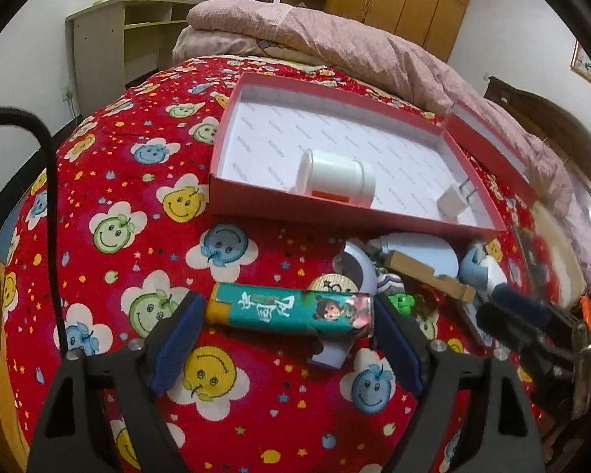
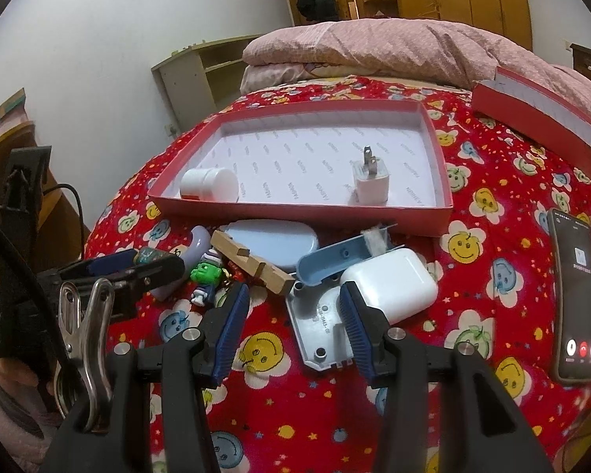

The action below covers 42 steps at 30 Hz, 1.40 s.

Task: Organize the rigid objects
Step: 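Grasp the green lighter with left tool while right tool moves to the wooden clothespin, then grasp the wooden clothespin upright with the right tool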

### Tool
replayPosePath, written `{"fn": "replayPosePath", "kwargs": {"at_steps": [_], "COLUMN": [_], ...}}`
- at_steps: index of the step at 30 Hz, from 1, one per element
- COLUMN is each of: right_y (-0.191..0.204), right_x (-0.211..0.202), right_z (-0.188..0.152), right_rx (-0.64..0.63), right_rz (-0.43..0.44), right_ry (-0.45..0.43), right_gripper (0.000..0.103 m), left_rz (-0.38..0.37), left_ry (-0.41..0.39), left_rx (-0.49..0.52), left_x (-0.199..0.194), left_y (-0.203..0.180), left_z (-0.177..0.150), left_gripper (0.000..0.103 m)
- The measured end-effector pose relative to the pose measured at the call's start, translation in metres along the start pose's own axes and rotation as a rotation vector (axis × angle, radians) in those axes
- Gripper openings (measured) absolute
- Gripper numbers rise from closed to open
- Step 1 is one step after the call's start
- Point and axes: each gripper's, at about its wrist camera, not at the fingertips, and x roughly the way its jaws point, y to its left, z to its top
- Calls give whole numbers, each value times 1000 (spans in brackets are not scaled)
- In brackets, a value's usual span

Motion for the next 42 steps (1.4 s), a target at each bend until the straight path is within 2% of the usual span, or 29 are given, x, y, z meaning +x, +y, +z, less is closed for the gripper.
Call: {"fn": "replayPosePath", "kwargs": {"at_steps": [9,21,30,34,36,38,42], "right_y": [9,35,45,50,52,53,53], "right_x": [5,19,32,40,40,40,40], "right_z": [1,16,21,17,17,16,16], "right_rx": [-23,-120,-176,-189,-193,-192,-188], "right_rz": [-1,7,-25,-23,-22,-22,-20], "right_ry": [12,13,23,34,34,32,30], "right_gripper": [49,49,45,37,28,27,18], "left_rz": [-18,55,58,63,67,66,66], "left_ry": [-20,-52,-55,-55,-53,-56,-56], "left_rx": [39,68,52,45,47,44,30], "left_x": [-10,-27,-28,-28,-28,-29,-29], "left_y": [-1,10,17,19,20,22,26], "left_z": [-4,-6,-7,-9,-9,-9,-9], "left_gripper": [85,85,85,85,85,85,85]}}
